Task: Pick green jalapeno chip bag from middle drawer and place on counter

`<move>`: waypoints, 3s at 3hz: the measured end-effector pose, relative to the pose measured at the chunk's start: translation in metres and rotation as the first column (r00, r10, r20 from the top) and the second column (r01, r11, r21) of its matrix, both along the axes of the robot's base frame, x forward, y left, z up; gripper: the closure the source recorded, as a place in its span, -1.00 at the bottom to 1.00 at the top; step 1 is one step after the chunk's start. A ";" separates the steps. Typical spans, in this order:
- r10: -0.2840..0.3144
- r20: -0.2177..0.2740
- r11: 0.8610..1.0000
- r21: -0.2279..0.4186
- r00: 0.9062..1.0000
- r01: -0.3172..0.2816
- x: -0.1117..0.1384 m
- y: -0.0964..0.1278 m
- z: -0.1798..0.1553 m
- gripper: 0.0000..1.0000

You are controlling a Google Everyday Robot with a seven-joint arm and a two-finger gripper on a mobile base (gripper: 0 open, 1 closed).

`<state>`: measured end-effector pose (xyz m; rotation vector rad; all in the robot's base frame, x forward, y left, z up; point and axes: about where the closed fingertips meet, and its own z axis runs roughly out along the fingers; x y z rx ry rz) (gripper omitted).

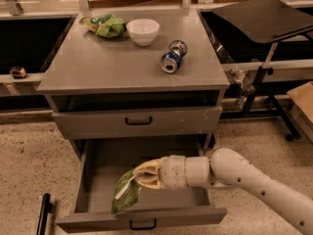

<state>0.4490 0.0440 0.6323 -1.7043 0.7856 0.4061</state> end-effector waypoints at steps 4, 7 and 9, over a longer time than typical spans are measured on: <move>0.135 0.193 0.988 -0.098 0.972 -0.118 0.033 0.012 0.142 1.00; 0.219 0.327 0.943 -0.314 0.919 -0.113 0.105 0.077 0.360 1.00; 0.124 0.507 0.906 -0.408 0.853 0.110 0.148 0.096 0.421 1.00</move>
Offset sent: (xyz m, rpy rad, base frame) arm -0.0025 0.0029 0.0067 -0.0381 -0.0046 -0.0178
